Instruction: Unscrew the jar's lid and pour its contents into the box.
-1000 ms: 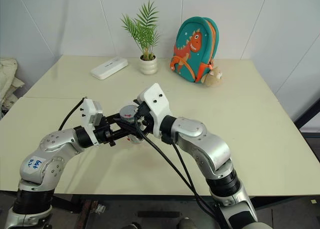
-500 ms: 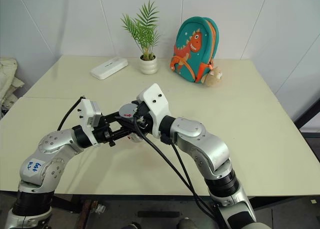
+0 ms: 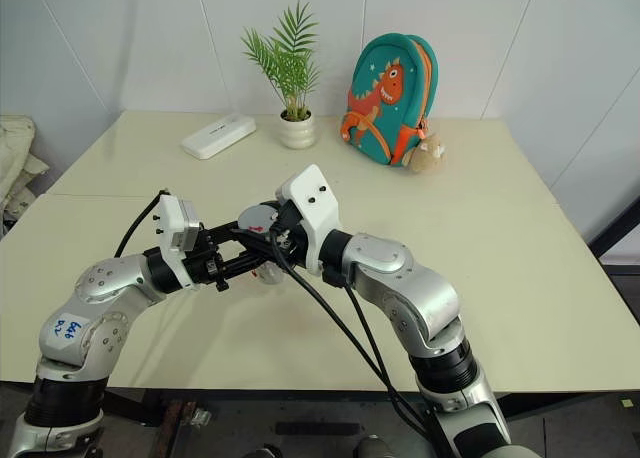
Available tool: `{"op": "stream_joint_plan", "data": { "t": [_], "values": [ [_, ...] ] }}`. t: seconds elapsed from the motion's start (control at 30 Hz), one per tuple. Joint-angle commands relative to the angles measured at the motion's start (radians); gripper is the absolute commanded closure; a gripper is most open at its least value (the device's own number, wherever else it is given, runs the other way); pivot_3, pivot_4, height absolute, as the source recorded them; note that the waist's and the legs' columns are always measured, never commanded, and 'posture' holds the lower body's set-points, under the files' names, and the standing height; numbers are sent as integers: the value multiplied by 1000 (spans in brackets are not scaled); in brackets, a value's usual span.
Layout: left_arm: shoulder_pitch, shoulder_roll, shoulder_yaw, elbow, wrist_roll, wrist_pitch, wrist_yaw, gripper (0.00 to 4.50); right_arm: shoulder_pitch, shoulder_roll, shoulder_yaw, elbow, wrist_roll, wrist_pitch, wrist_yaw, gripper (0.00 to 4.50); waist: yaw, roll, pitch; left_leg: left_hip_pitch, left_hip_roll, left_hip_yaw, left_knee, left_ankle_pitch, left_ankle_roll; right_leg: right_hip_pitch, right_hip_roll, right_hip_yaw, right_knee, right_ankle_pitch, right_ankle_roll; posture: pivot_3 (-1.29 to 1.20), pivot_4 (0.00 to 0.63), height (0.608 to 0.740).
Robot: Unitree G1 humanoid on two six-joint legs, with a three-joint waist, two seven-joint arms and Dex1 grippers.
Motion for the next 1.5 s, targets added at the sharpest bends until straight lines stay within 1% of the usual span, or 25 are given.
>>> {"op": "stream_joint_plan", "data": {
  "t": [0.03,0.2,0.5,0.77,1.1,1.17,1.2,1.27,1.3,1.5],
  "values": [
    [-25,16,-23,60,-6,-12,-73,2292,-31,1,4,-67,93,-62,136,1838,1,0,0,0,0,0,0,0,0,0,0,0,0,0,0,0,150,740],
    [-62,30,-41,124,-1,-26,-162,2292,-45,-23,16,-63,115,-75,245,1838,0,0,0,0,0,0,-1,0,0,0,0,0,-1,0,0,0,150,740],
    [-120,23,-68,215,18,-61,-273,2292,-67,-36,21,-48,143,-85,388,1838,2,0,0,0,0,0,-1,0,0,0,0,0,-1,0,0,0,150,740],
    [-131,16,-79,230,22,-66,-316,2292,-69,-24,23,-50,138,-83,431,1838,1,0,0,0,0,0,-1,0,0,0,0,0,-1,0,0,0,150,740],
    [-123,15,-80,216,8,-58,-338,2292,-65,-14,26,-55,132,-85,428,1838,1,0,0,0,0,0,-1,0,0,0,0,0,-1,0,0,0,150,740],
    [-124,16,-83,219,5,-55,-351,2292,-66,-13,26,-53,131,-86,429,1134,1,0,0,0,0,0,-1,0,0,0,0,0,-1,0,0,0,150,740],
    [-127,17,-85,223,3,-54,-360,2292,-68,-12,26,-50,130,-87,432,926,1,0,0,0,0,0,-1,0,0,0,0,0,-1,0,0,0,150,740],
    [-131,19,-89,232,0,-57,-373,2292,-71,-11,27,-46,127,-91,435,210,0,0,0,0,0,0,-1,0,0,0,0,0,-1,0,0,0,150,740],
    [-134,20,-90,237,0,-60,-377,2292,-73,-12,27,-44,127,-93,436,20,1,0,0,0,0,0,-1,0,0,0,0,0,-1,0,0,0,150,740],
    [-149,18,-97,268,5,-87,-406,2292,-77,-11,27,-35,115,-109,432,20,1,0,0,0,0,0,0,0,0,0,0,0,0,0,0,0,150,740]
  ]
}}
